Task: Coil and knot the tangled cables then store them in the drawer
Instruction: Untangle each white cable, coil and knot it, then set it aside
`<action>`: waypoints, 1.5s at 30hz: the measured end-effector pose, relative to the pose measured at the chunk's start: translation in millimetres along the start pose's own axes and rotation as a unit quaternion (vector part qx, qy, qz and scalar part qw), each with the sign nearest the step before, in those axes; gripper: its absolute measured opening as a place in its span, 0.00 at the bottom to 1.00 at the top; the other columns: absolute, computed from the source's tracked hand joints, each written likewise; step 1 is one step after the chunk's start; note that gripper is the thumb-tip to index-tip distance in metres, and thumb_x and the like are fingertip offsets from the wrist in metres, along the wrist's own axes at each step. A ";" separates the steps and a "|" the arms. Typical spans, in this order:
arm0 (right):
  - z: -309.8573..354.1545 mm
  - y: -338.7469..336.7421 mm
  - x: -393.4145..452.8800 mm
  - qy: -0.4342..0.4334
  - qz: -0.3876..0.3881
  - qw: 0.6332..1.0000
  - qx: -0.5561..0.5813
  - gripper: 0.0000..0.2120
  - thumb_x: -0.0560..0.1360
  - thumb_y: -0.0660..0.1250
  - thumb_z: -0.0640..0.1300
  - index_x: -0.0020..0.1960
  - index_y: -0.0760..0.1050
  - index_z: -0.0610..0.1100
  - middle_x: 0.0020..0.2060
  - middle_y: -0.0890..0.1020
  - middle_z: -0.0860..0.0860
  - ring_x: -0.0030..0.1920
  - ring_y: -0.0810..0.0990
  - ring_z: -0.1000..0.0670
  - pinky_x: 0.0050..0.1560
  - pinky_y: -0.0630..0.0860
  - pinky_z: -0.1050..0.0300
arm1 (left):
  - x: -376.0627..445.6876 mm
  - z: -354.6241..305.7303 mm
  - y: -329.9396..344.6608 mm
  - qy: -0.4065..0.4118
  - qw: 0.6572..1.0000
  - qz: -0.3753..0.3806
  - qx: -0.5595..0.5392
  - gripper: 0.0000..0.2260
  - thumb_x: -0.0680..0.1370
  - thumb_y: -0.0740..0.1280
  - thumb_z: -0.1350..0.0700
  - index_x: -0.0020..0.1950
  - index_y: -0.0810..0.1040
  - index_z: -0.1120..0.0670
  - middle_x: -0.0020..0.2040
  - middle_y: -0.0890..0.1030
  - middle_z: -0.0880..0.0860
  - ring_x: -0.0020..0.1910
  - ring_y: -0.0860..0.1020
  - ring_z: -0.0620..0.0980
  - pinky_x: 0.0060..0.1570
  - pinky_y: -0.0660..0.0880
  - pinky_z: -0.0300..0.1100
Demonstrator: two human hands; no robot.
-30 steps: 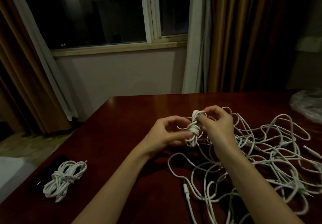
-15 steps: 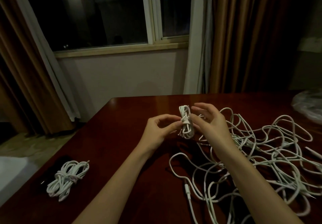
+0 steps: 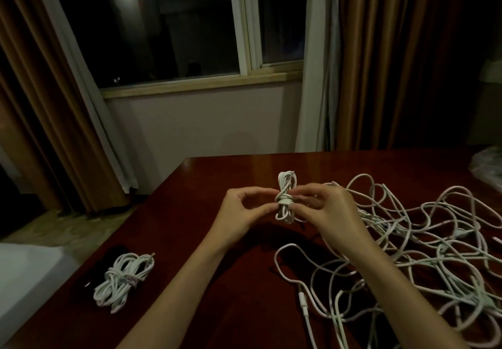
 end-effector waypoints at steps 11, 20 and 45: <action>49.9 59.2 -12.1 -0.066 0.060 0.990 -0.106 0.11 0.70 0.75 0.49 0.51 0.84 0.47 0.42 0.85 0.53 0.41 0.82 0.61 0.44 0.79 0.69 | -43.2 -30.0 -60.2 0.045 0.966 0.022 0.252 0.11 0.72 0.75 0.57 0.53 0.84 0.49 0.47 0.83 0.39 0.49 0.80 0.33 0.52 0.74 0.28; 77.8 139.7 -36.8 -0.086 0.113 0.987 -0.073 0.10 0.72 0.74 0.49 0.52 0.83 0.49 0.44 0.85 0.55 0.41 0.81 0.62 0.45 0.78 0.69 | -102.2 3.0 -129.2 -0.110 0.973 0.018 0.201 0.08 0.77 0.69 0.57 0.55 0.84 0.52 0.45 0.86 0.46 0.46 0.83 0.42 0.48 0.78 0.37; 3.5 73.0 -2.4 0.077 0.048 0.993 0.078 0.05 0.74 0.72 0.44 0.47 0.78 0.45 0.35 0.83 0.50 0.36 0.83 0.54 0.39 0.77 0.61 | -50.5 47.0 -53.0 -0.207 0.964 -0.069 -0.150 0.08 0.71 0.74 0.58 0.48 0.85 0.59 0.43 0.85 0.55 0.42 0.83 0.48 0.38 0.76 0.35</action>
Point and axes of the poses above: each hand's wrist, its own x-axis towards the middle knuckle, its own y-axis out of the palm, z = x × y, the point moved 10 cm from there along x, towards the middle knuckle
